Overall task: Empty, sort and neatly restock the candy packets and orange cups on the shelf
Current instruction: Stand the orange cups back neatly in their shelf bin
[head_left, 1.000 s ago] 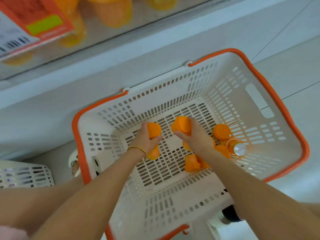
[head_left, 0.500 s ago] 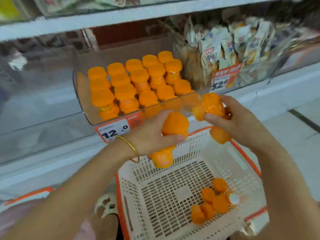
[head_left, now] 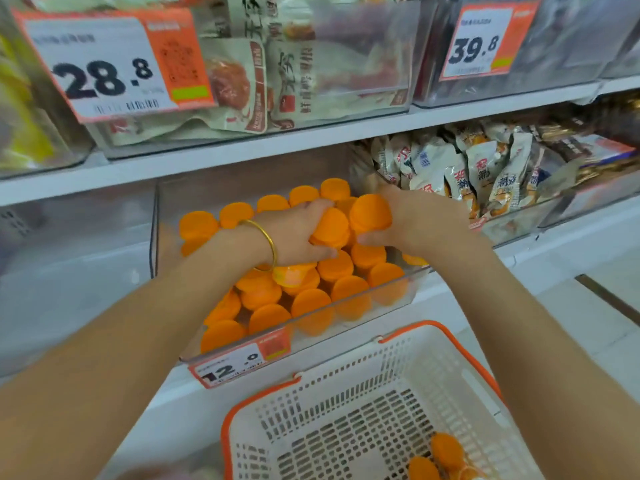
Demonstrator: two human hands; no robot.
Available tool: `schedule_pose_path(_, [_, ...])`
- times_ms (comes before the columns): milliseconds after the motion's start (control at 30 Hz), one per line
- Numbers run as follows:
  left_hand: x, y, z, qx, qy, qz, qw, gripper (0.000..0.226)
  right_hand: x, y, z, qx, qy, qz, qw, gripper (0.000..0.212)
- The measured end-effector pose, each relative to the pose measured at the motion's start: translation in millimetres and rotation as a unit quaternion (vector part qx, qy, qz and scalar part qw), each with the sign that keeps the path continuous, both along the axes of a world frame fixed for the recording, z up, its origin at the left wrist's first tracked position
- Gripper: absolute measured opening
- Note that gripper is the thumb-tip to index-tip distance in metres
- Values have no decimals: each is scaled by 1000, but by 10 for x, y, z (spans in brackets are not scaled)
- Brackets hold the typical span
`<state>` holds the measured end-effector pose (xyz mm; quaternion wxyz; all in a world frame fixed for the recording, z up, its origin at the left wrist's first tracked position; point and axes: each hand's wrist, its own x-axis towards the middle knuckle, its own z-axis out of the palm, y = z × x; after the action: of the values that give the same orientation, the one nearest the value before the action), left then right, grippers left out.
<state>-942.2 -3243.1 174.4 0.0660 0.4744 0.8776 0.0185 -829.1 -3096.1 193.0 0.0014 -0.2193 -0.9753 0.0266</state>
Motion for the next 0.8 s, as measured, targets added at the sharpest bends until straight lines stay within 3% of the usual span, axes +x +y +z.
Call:
schedule_pose_path(233, [-123, 232, -241, -68, 74, -14, 995, 75, -365, -93, 2, 92, -109, -19, 990, 51])
schedule_pose_path(367, [-92, 294, -371, -108, 116, -10, 987, 79, -491, -80, -36, 68, -183, -42, 980, 30])
schedule_pose_path(500, [-90, 290, -394, -102, 143, 10, 984, 77, -549, -32, -153, 54, -229, -49, 971, 33])
schedule_pose_path(667, [-42, 234, -431, -67, 168, 6, 984, 86, -536, -19, -281, 17, -214, -50, 975, 28])
schedule_pose_path(800, [-47, 138, -417, -40, 131, 2, 991, 78, -411, 41, -233, -24, -103, -78, 991, 37])
